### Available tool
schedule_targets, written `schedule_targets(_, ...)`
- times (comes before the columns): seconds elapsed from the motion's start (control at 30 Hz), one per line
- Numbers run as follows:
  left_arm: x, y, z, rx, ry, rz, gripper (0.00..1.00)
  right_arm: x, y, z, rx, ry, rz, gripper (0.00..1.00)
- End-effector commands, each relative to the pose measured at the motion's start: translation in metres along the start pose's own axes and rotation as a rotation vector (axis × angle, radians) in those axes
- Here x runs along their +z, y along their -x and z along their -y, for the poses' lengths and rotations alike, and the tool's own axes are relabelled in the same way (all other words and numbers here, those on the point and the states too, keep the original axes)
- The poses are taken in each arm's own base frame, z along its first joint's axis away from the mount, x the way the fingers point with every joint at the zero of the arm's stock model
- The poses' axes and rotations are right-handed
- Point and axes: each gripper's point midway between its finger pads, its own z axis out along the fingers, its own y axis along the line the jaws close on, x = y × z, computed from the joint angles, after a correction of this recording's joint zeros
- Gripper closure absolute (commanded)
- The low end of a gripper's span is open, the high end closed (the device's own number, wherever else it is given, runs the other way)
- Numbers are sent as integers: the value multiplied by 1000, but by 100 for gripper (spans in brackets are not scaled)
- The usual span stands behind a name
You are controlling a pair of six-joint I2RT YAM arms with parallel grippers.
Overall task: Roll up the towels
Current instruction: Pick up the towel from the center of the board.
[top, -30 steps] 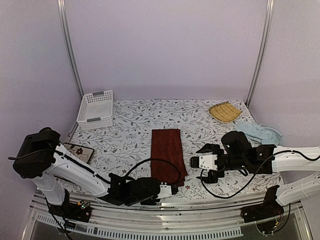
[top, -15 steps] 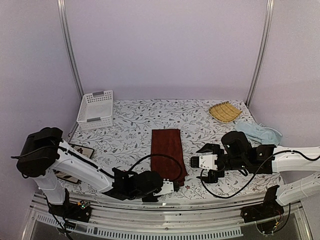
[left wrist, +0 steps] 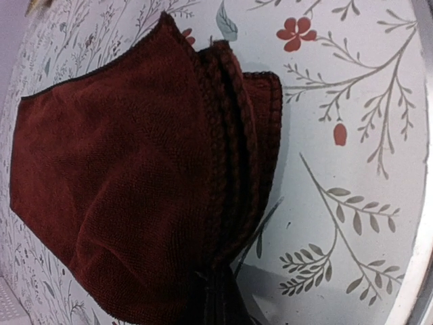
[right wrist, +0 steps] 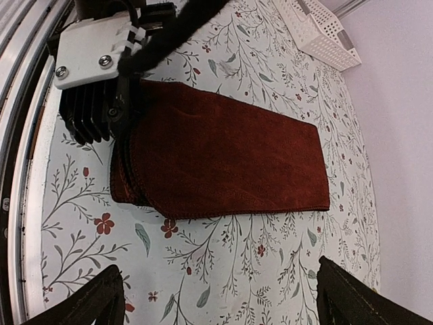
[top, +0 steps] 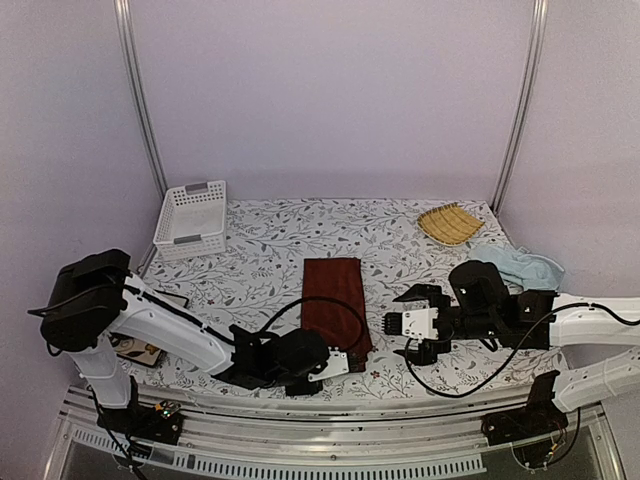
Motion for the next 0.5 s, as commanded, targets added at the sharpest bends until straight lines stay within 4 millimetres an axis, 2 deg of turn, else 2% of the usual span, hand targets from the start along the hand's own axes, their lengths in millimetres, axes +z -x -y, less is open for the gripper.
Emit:
schedule_targets(0.0,1,-25,0,-5,-39,-88,100,-2,6,-5,-37,-4,55,1)
schedule_targets(0.23,-21,6,-5,-51,-117,27,100,0,9,-21,-104,35,124,1)
schedule_targets(0.37,-26,14,-8,-77,-174,56,100,7,7,-29,-147,64,134,1)
schedule_targets(0.47,-26,18,-10,-93,-212,65,100,10,13,-33,-179,77,172,1)
